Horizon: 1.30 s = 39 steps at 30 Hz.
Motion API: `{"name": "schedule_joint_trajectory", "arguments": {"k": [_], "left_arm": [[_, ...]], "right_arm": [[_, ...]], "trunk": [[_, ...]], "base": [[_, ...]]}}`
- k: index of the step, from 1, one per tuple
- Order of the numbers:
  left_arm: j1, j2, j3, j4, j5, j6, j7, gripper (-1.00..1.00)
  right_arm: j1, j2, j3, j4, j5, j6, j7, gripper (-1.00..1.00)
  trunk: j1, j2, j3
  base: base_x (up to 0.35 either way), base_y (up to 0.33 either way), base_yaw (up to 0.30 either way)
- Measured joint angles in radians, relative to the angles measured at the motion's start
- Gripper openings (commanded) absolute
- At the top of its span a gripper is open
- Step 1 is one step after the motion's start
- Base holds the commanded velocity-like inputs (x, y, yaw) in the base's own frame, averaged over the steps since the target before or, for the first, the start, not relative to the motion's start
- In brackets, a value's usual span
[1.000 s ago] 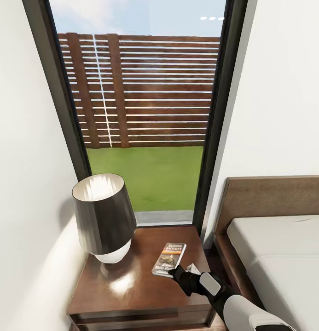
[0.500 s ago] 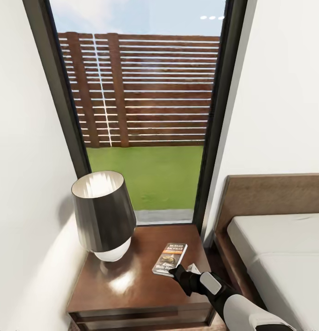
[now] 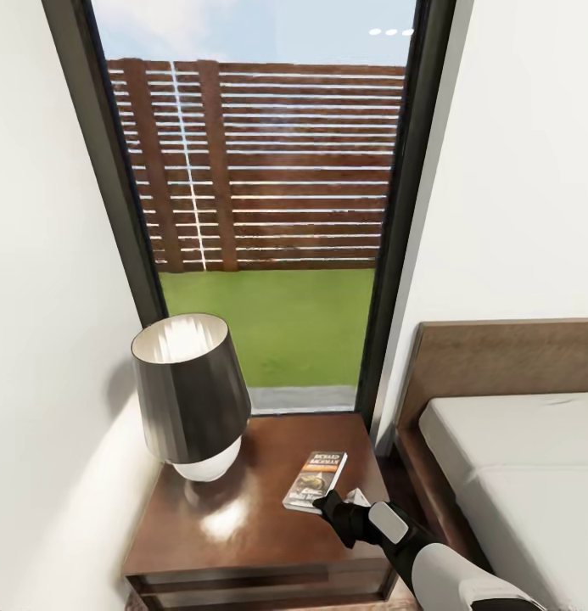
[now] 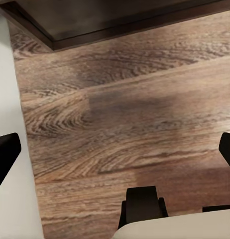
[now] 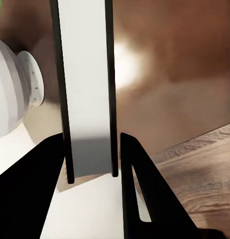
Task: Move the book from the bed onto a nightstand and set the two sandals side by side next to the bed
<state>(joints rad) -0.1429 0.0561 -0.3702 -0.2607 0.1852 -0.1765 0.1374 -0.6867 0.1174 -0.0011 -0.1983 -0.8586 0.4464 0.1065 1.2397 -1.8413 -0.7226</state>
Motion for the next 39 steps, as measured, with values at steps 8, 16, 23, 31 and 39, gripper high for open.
{"name": "schedule_joint_trajectory", "arguments": {"k": [8,16,23,31,39], "left_arm": [[-0.001,0.000,0.000,0.000,0.000,0.000,-0.001,1.00],[0.000,0.000,0.000,0.000,0.000,0.000,0.000,1.00],[0.000,0.000,0.000,-0.001,0.000,0.000,-0.001,1.00],[-0.001,0.000,0.000,-0.001,0.000,0.000,-0.001,1.00],[0.000,0.000,0.000,-0.002,0.000,0.000,-0.001,1.00]], "right_arm": [[-0.005,0.000,-0.001,0.000,-0.003,0.000,-0.003,-1.00],[-0.012,0.001,-0.001,0.001,-0.004,0.000,-0.004,-1.00],[-0.016,0.001,0.000,0.001,-0.002,0.000,-0.012,-1.00],[-0.027,0.002,-0.001,0.001,-0.004,0.000,-0.020,-1.00],[-0.032,0.002,0.000,0.001,-0.004,0.000,-0.024,-1.00]], "trunk": [[0.023,-0.042,-0.019],[0.023,-0.042,-0.019],[0.038,-0.070,-0.031],[0.054,-0.098,-0.044],[0.054,-0.098,-0.044]], "base": [[0.000,0.000,0.000],[0.000,0.000,0.000],[0.000,0.000,0.000],[0.000,0.000,0.000],[0.000,0.000,0.000]]}}
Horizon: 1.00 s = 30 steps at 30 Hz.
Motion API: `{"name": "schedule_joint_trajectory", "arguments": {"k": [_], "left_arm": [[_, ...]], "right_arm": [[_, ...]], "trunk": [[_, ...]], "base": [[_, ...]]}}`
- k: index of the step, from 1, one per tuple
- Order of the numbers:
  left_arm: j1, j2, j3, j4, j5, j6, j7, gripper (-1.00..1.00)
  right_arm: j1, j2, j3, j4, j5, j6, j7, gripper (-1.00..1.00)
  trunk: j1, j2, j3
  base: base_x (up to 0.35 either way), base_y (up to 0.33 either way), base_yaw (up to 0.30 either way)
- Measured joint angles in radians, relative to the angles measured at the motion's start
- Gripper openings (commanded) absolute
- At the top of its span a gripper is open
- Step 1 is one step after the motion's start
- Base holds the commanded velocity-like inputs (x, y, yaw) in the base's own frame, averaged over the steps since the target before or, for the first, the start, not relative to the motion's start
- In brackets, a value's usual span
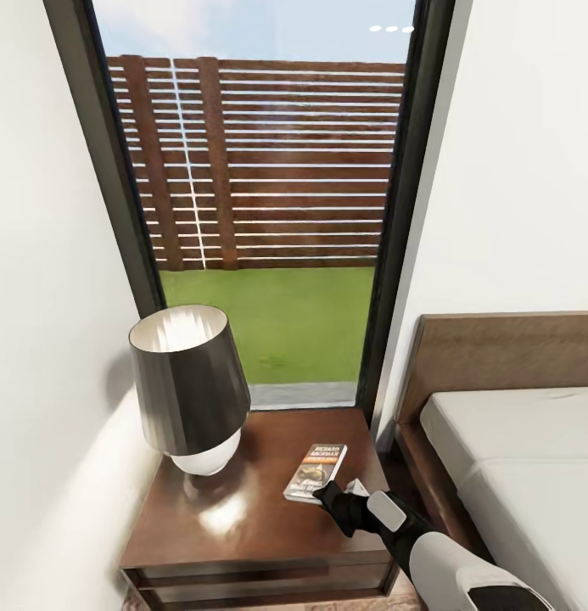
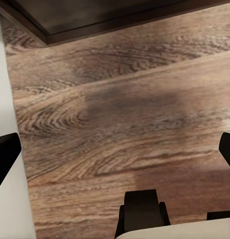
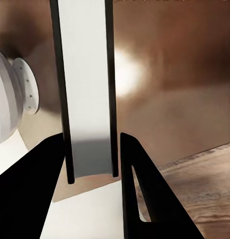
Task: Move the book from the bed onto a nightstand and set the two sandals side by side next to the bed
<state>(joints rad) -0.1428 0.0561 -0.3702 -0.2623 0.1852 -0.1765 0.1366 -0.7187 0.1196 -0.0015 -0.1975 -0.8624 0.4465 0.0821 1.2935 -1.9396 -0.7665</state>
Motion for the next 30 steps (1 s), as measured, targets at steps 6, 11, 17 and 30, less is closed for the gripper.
{"name": "schedule_joint_trajectory", "arguments": {"k": [6,11,17,30], "left_arm": [[0.000,0.000,0.000,0.000,0.000,0.000,0.000,1.00],[0.000,0.000,0.000,0.001,0.000,0.000,0.000,1.00],[0.000,0.000,0.000,0.001,0.000,0.000,0.001,1.00],[0.000,0.000,0.000,0.002,0.000,0.000,0.001,1.00]], "right_arm": [[-0.001,0.000,0.001,0.000,0.002,0.000,-0.003,-1.00],[-0.002,0.000,0.001,0.001,0.002,0.000,-0.004,-1.00],[-0.002,0.001,0.000,0.001,0.000,-0.001,-0.005,-1.00],[-0.002,0.001,0.001,0.001,0.002,-0.001,-0.005,-1.00]], "trunk": [[0.004,-0.007,-0.003],[0.023,-0.042,-0.019],[0.023,-0.042,-0.019],[0.027,-0.049,-0.022]], "base": [[0.000,0.000,0.000],[0.000,0.000,0.000],[0.000,0.000,0.000],[0.000,0.000,0.000]]}}
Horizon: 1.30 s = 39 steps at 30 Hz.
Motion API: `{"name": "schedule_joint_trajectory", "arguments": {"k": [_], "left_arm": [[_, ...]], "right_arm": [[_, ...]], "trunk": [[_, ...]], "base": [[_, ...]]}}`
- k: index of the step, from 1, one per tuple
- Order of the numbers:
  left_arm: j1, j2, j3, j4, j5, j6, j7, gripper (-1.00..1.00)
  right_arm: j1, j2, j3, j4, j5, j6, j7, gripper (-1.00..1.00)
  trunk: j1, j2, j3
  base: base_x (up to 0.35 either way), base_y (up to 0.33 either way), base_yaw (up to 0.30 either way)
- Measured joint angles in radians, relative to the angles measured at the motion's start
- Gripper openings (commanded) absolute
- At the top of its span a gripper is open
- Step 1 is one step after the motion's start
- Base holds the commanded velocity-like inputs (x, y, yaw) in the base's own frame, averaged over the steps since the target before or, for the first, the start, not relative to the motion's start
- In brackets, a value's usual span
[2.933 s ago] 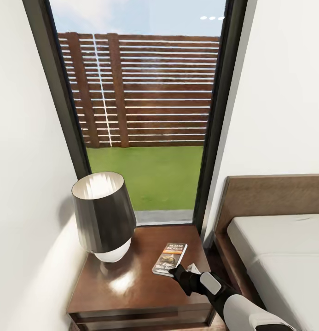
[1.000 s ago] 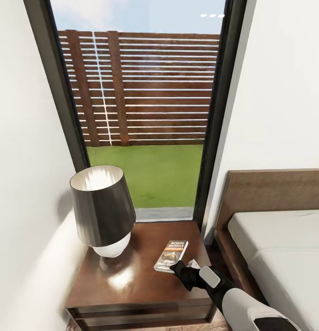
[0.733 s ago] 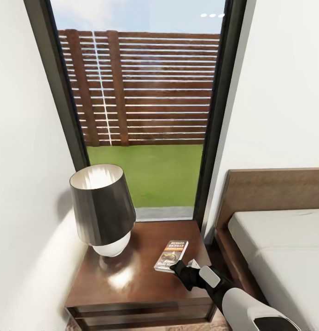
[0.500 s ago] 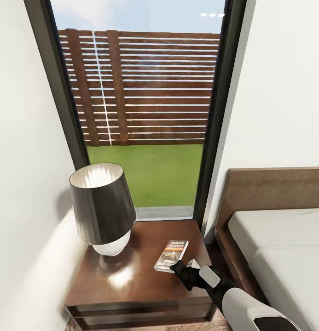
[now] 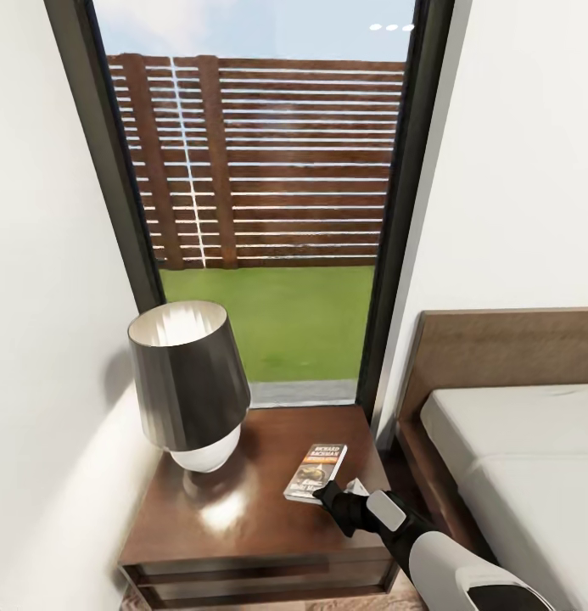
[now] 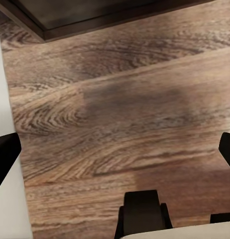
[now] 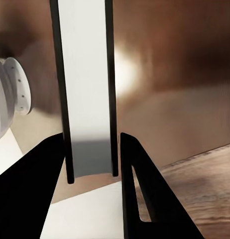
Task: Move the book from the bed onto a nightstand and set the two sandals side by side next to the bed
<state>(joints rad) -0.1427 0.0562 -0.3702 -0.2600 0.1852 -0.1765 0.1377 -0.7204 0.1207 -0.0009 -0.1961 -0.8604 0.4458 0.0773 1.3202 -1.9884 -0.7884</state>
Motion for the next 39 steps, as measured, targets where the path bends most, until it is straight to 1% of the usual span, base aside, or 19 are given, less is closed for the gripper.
{"name": "schedule_joint_trajectory", "arguments": {"k": [6,27,33,39], "left_arm": [[-0.001,0.000,0.000,-0.001,0.000,0.000,-0.001,1.00],[0.000,0.000,0.000,0.000,0.000,0.000,0.000,1.00],[0.000,0.000,0.000,0.000,0.000,0.000,0.000,1.00],[0.000,0.000,0.000,0.001,0.000,0.000,0.000,1.00]], "right_arm": [[0.000,0.000,0.000,-0.001,-0.001,0.000,0.000,-1.00],[-0.001,-0.001,-0.001,-0.001,-0.002,0.000,0.000,-1.00],[-0.001,0.000,0.000,-0.001,-0.001,0.000,0.000,-1.00],[-0.002,0.000,-0.001,-0.001,-0.002,0.000,0.000,-1.00]], "trunk": [[0.023,-0.042,-0.019],[0.023,-0.042,-0.019],[0.046,-0.084,-0.038],[0.046,-0.084,-0.038]], "base": [[0.000,0.000,0.000],[0.000,0.000,0.000],[0.000,0.000,0.000],[0.000,0.000,0.000]]}}
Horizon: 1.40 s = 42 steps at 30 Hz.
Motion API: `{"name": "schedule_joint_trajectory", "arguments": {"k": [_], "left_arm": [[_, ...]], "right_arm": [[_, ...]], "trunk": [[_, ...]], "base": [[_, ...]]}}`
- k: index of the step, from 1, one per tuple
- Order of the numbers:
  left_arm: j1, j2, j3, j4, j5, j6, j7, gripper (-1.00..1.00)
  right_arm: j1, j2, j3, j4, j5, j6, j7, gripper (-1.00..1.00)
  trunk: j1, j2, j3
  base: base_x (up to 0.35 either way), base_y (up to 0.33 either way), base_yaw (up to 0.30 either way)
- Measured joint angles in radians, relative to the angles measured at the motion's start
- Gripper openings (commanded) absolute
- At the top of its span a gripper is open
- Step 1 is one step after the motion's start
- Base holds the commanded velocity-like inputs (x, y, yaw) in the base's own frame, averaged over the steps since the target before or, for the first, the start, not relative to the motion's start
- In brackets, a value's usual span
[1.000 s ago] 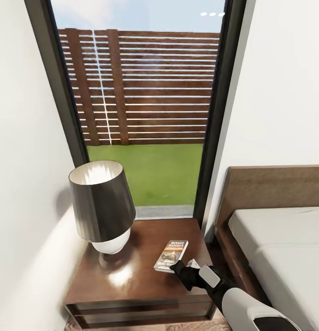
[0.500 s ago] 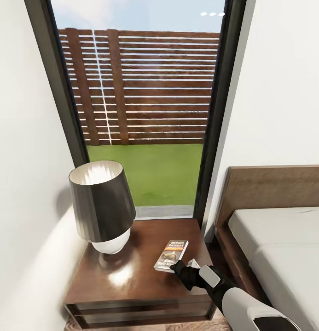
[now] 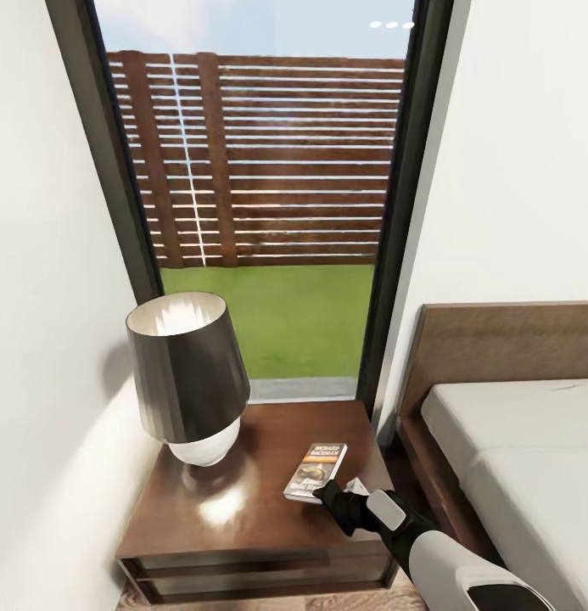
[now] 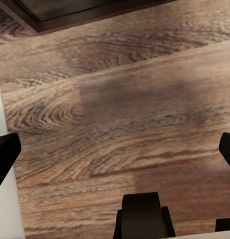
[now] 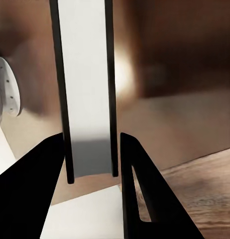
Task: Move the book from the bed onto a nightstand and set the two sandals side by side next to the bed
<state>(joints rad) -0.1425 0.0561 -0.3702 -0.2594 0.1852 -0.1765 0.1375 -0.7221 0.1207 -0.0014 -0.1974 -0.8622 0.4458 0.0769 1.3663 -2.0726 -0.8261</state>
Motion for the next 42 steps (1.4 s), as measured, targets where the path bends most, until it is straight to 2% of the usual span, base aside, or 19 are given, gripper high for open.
{"name": "schedule_joint_trajectory", "arguments": {"k": [9,17,37,42], "left_arm": [[-0.001,0.000,0.000,0.000,0.000,0.000,0.001,1.00],[0.000,0.000,0.000,-0.001,0.000,0.000,0.000,1.00],[0.000,0.000,0.000,-0.001,0.000,0.000,0.001,1.00],[0.000,0.000,0.000,0.000,0.000,0.000,0.001,1.00]], "right_arm": [[0.000,0.000,0.000,0.000,0.000,0.000,-0.001,-1.00],[-0.003,0.001,0.000,0.000,0.001,0.000,-0.001,-1.00],[-0.010,0.001,0.000,-0.001,0.000,0.000,-0.007,-1.00],[-0.016,0.001,0.000,-0.001,0.001,0.000,-0.030,-1.00]], "trunk": [[0.000,0.000,0.000],[0.031,-0.056,-0.025],[0.031,-0.056,-0.025],[0.050,-0.091,-0.041]], "base": [[0.000,0.000,0.000],[0.000,0.000,0.000],[0.000,0.000,0.000],[0.000,0.000,0.000]]}}
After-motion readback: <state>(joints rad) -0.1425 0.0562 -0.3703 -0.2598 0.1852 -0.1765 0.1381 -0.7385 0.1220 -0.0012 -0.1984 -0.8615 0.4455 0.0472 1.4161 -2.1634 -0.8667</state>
